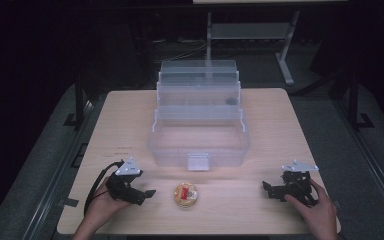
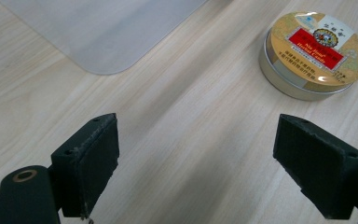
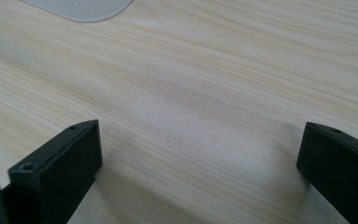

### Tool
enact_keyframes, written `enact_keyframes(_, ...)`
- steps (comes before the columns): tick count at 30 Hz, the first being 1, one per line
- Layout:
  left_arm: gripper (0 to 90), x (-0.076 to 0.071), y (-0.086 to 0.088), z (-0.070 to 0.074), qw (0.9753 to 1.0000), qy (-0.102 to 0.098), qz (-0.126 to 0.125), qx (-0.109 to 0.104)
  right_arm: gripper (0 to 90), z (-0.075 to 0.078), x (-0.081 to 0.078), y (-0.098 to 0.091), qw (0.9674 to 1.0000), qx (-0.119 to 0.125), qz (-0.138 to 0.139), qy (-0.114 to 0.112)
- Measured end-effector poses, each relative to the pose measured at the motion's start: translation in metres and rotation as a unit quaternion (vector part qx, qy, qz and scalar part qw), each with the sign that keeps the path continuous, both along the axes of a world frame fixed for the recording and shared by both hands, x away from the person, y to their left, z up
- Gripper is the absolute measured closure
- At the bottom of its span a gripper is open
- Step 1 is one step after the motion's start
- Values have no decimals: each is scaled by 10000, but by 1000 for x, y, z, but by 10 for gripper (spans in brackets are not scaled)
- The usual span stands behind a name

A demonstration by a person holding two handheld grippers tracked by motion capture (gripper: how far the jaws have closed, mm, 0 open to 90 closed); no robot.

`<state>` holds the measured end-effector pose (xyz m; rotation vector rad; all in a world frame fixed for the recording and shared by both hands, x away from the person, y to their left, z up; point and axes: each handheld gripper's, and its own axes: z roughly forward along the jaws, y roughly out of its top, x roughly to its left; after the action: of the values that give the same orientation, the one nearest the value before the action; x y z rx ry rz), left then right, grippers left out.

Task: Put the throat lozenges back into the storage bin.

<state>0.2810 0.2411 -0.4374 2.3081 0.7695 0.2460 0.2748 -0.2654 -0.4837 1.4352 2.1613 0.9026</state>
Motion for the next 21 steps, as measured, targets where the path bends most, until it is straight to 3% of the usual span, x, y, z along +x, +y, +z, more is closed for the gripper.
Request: enact_keyframes(21, 135, 5, -15, 6, 9999, 9, -146, -22, 0, 0, 0, 0, 10000, 0, 0, 0)
